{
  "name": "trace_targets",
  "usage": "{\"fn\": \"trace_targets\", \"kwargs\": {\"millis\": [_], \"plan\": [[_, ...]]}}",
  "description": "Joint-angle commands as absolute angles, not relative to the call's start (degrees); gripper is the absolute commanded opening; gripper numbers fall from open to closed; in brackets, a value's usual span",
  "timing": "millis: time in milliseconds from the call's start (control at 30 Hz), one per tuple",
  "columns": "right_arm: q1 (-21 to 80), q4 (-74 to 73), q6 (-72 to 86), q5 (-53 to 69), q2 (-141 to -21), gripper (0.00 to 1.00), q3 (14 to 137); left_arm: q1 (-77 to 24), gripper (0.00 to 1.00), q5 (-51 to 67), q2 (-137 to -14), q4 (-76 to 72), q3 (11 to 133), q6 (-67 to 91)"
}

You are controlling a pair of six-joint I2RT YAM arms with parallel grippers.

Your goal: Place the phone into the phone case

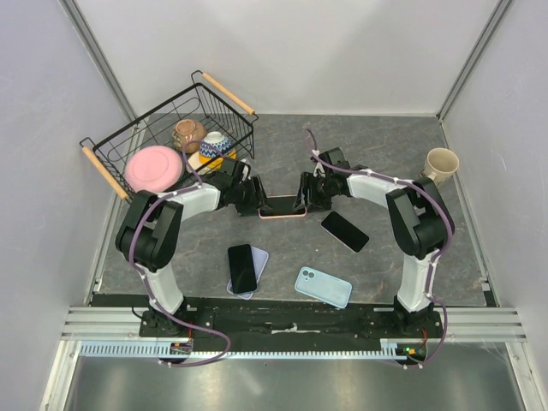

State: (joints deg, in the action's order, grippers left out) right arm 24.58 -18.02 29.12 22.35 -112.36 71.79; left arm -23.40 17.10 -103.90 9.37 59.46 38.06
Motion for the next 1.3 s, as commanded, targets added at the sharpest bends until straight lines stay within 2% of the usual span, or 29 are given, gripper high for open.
{"fn": "trace_targets", "kwargs": {"millis": [0,67,167,467,633,1100,1267], "plan": [[25.58,-18.8,26.46,19.08,-106.8,0.7,68.82,-24.78,0.63,13.98,-98.27,9.74,58.89,35.34],[25.49,-19.25,25.67,18.02,-103.99,0.77,67.5,-26.01,0.64,13.45,-95.02,11.24,57.93,33.24],[25.49,-20.21,25.4,17.58,-100.48,0.79,65.66,-28.29,0.64,12.57,-90.63,13.18,55.82,31.99],[25.4,-24.34,25.75,13.81,-89.13,0.79,60.65,-38.4,0.63,13.36,-78.94,11.52,47.38,34.71],[24.09,-27.15,25.84,10.03,-81.76,0.79,57.4,-44.73,0.62,12.04,-77.34,11.95,45.79,36.29],[15.21,-31.73,25.66,7.38,-72.86,0.79,50.89,-65.28,0.58,0.27,-91.75,20.29,53.87,37.62],[14.5,-31.73,25.22,8.26,-72.86,0.79,50.89,-68.11,0.56,-4.56,-97.28,23.9,58.18,37.09]]}}
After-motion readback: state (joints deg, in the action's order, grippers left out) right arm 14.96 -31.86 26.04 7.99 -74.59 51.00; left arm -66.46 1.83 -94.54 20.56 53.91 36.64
